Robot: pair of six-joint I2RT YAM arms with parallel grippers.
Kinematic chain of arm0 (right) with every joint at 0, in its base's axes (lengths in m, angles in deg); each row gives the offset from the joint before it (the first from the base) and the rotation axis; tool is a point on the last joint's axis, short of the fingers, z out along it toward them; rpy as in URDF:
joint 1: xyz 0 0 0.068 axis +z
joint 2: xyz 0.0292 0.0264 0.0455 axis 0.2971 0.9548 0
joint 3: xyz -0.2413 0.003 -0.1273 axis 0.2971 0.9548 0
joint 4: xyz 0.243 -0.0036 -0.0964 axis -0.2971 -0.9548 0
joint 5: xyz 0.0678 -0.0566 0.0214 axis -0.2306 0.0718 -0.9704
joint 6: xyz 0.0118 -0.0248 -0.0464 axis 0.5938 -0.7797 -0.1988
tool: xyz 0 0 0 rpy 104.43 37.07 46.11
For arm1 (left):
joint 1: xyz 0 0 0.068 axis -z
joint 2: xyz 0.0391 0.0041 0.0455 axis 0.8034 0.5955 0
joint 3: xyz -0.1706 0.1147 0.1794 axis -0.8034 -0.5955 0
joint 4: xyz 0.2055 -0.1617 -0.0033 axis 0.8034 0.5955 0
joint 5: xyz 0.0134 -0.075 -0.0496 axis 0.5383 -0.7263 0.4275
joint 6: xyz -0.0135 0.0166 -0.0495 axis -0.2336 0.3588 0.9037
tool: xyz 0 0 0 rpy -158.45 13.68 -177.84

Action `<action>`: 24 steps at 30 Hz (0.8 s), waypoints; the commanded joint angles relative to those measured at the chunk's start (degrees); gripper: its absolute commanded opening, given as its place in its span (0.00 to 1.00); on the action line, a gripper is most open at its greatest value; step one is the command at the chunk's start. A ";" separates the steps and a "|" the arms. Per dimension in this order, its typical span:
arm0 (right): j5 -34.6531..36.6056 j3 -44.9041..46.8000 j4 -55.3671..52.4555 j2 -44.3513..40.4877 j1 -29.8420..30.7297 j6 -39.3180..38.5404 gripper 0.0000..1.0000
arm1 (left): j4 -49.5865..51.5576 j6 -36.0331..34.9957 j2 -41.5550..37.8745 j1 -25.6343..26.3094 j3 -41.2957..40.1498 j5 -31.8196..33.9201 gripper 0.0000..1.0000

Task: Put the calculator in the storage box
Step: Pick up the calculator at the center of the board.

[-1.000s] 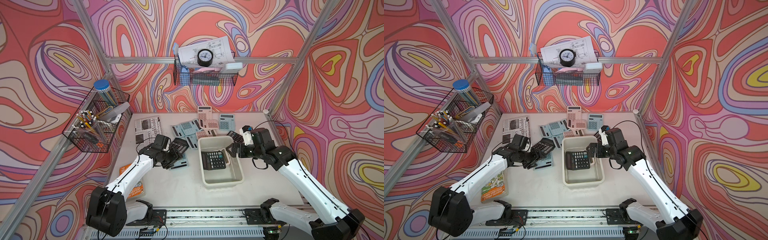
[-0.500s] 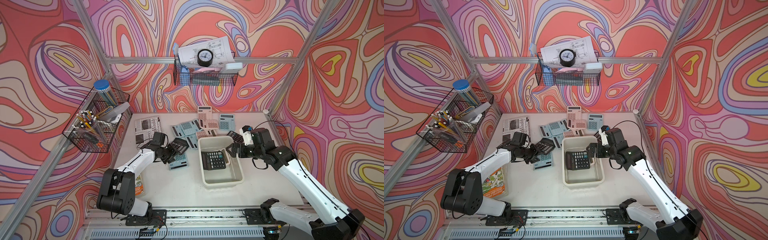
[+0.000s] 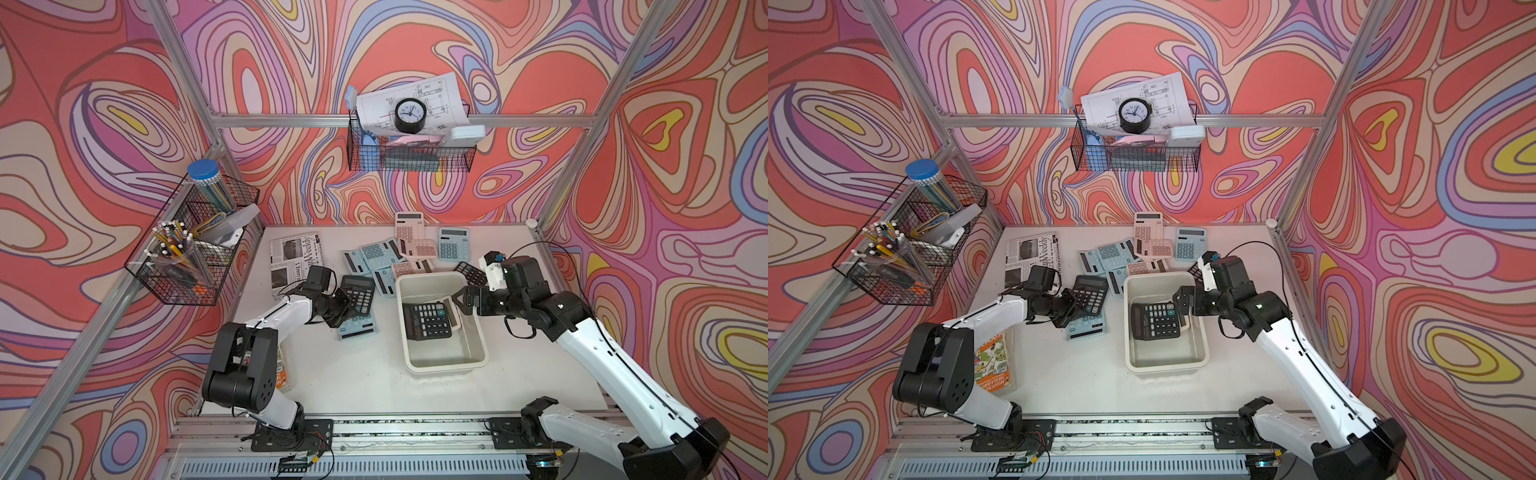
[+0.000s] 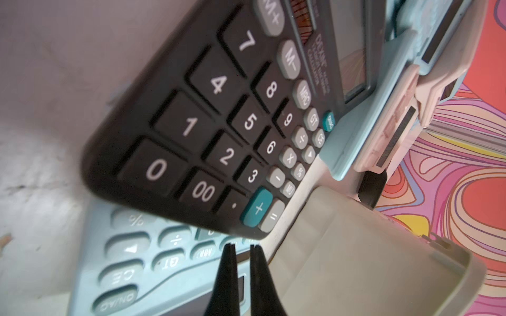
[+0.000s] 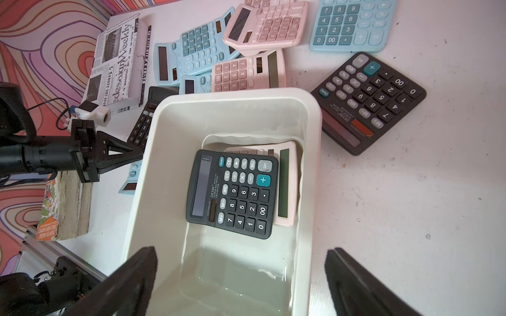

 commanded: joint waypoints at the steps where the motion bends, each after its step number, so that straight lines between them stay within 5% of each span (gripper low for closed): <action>1: 0.63 0.25 0.19 -0.10 -0.22 -0.49 0.98 | 1.85 -0.21 -5.07 -0.36 -1.22 2.64 0.00; 5: 0.25 -0.08 0.26 0.16 -0.22 -0.41 0.98 | 6.38 -1.57 -9.78 -0.36 -0.89 6.24 0.00; 15: -0.18 0.11 -0.06 -0.60 -0.23 -0.06 0.98 | 5.02 -0.35 -10.84 -1.49 -4.19 6.17 0.55; 20: 0.00 0.22 -0.45 -0.98 -0.22 -0.20 0.98 | -1.66 1.61 -8.84 -3.32 -8.93 4.85 0.70; 24: -0.06 -0.19 -0.67 -0.82 -0.22 -0.46 0.98 | -10.10 3.00 -6.65 -4.51 -11.56 2.32 0.72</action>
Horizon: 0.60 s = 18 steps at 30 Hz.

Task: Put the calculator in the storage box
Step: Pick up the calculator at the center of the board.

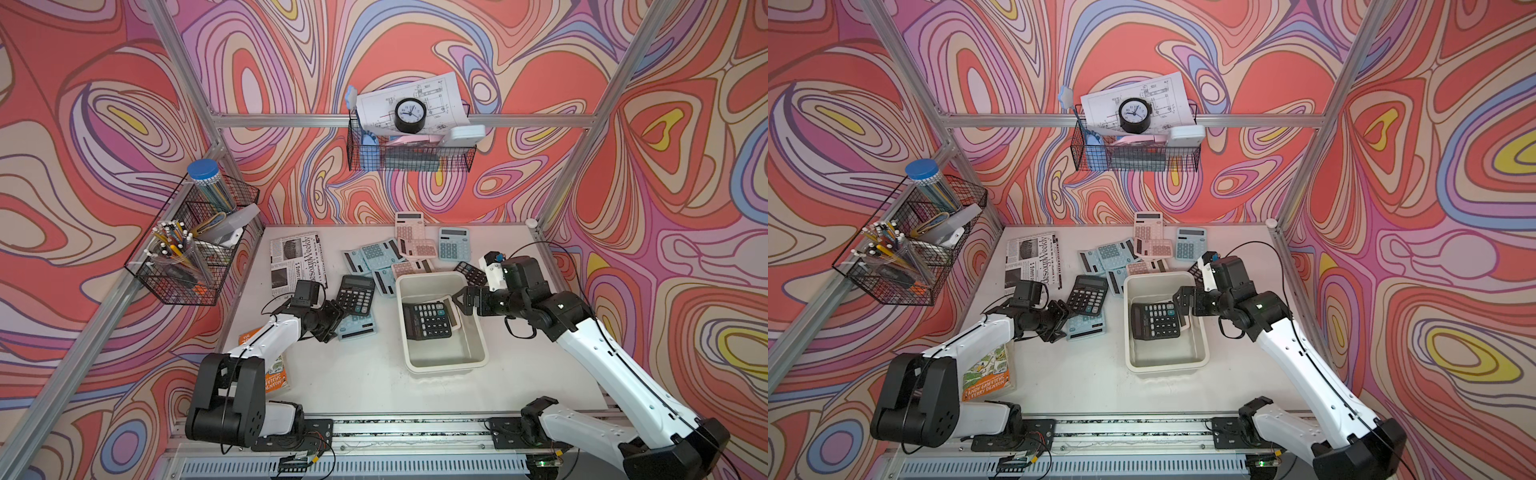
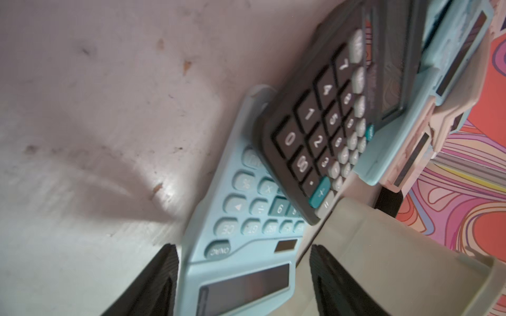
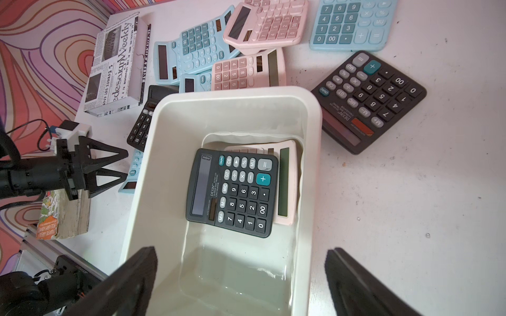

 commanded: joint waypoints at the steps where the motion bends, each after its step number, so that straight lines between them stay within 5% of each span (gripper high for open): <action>1: 0.01 -0.27 -0.28 -0.65 -0.22 -0.50 0.98 | -9.48 1.57 1.92 -0.81 -1.29 -2.38 0.72; 18: 0.67 0.20 -0.55 -0.76 -0.22 -0.80 0.98 | -19.28 4.41 7.58 -3.72 0.03 -5.70 0.62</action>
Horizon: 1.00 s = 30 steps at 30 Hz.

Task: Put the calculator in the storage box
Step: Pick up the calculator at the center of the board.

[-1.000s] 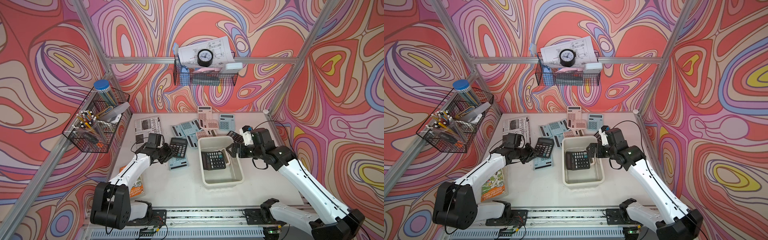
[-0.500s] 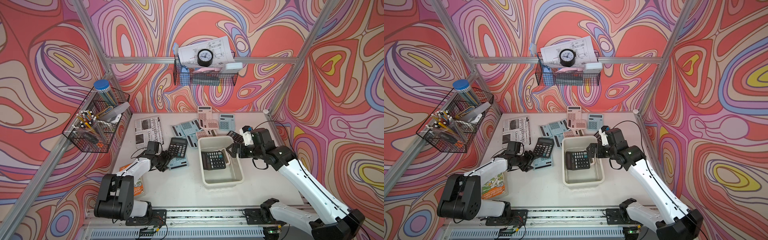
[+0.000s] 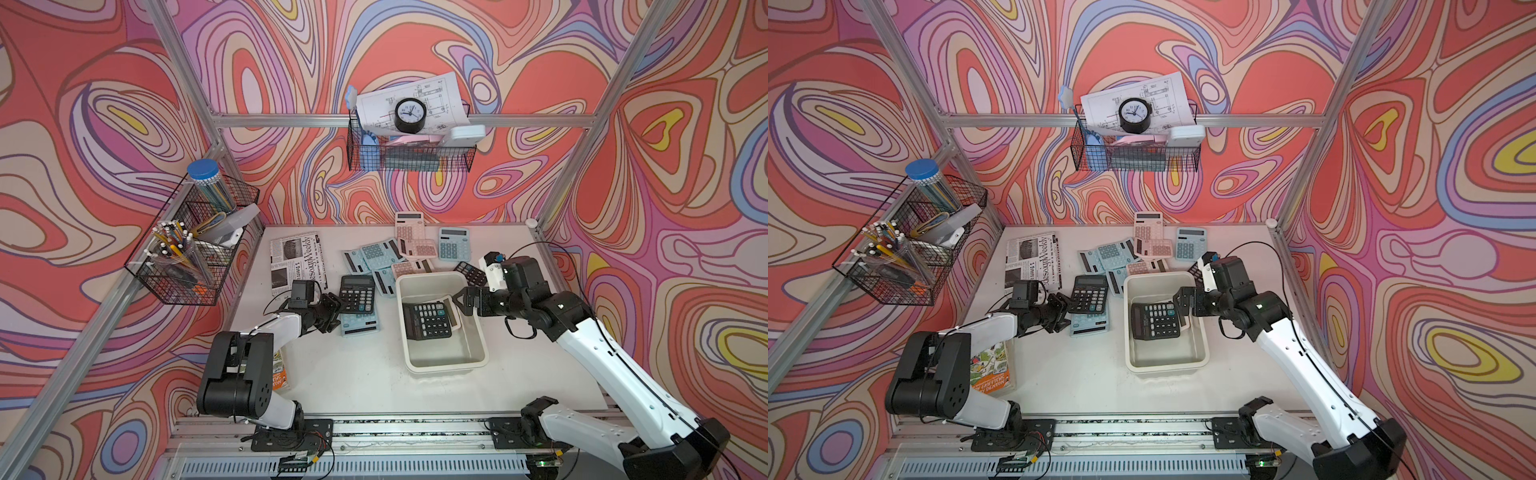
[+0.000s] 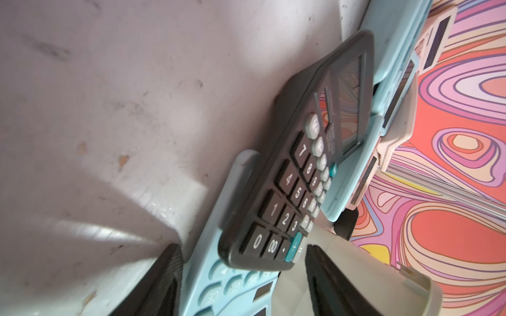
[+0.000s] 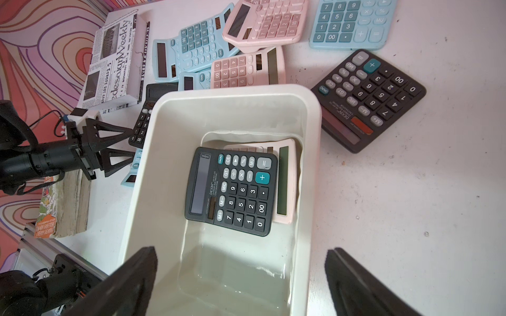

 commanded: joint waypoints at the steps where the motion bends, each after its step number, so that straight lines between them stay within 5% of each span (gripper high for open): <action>1: 0.60 0.24 -0.24 -0.72 -0.24 -0.56 0.98 | -2.36 1.19 0.87 -0.42 1.36 -0.45 0.60; 30: -0.21 0.60 0.88 0.38 -0.22 -0.31 0.98 | -19.50 15.10 1.29 -0.26 -2.88 -0.55 0.56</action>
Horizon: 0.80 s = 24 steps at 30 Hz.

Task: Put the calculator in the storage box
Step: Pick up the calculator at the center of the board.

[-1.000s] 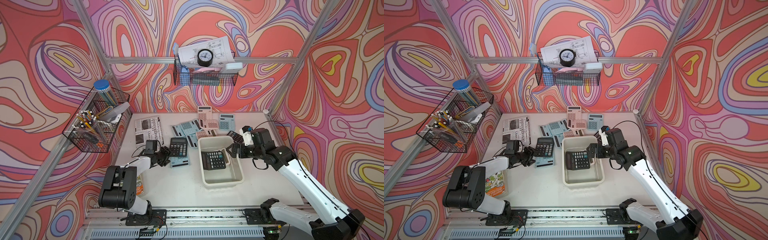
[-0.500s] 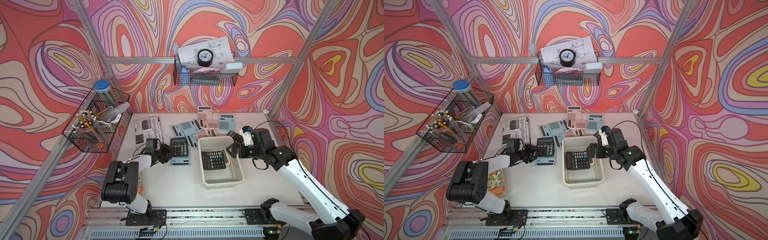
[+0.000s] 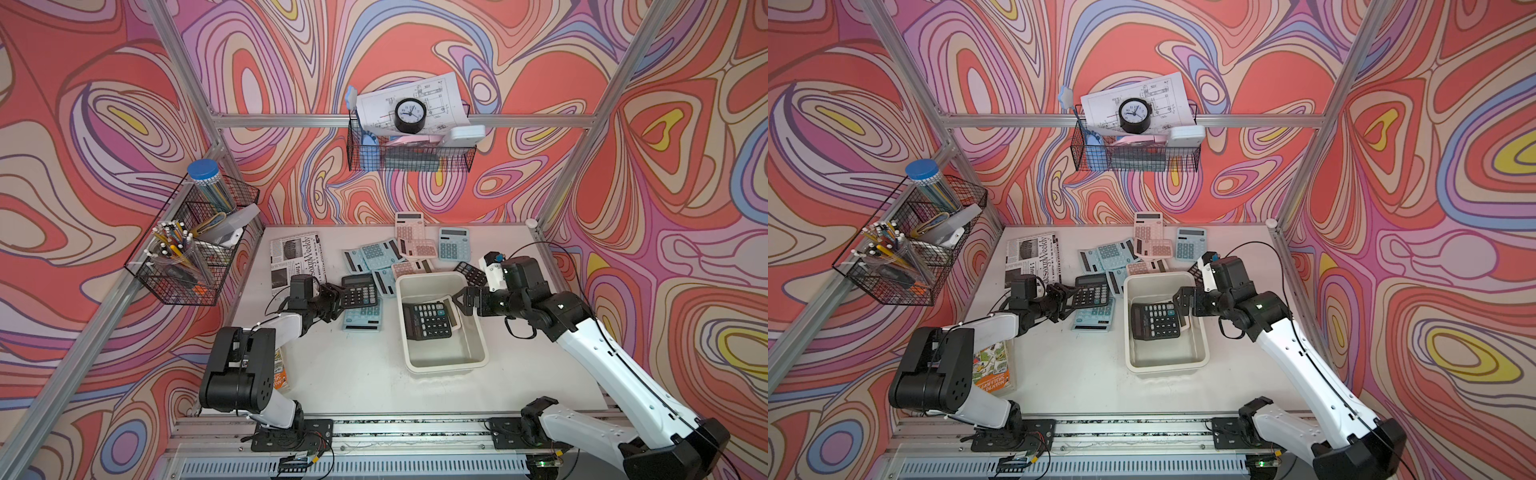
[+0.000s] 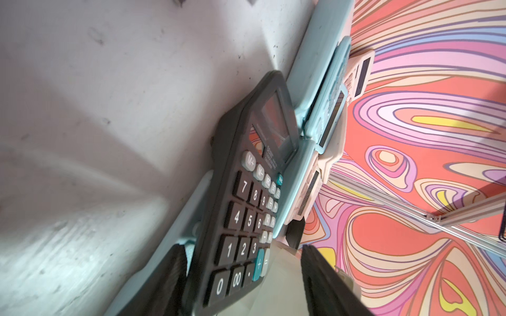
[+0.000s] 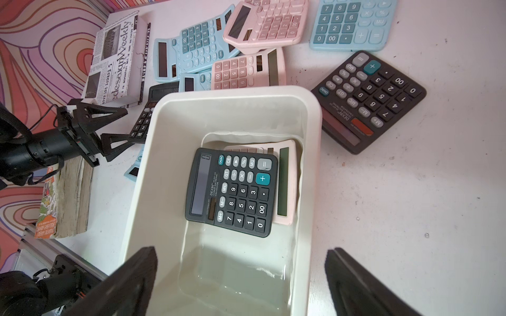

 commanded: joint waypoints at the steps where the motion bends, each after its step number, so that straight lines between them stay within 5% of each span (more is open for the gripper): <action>1: -0.25 0.60 0.75 0.36 -0.22 -0.29 0.98 | -6.19 4.58 -0.69 -0.12 -2.76 1.75 0.54; 12: -0.62 0.51 0.83 0.58 -0.22 -0.02 0.98 | -12.84 11.52 -2.35 3.66 -5.38 9.45 0.42; 24: -0.62 1.13 1.27 0.41 -0.26 -0.19 0.98 | -11.47 14.17 -2.03 7.81 -5.47 15.78 0.41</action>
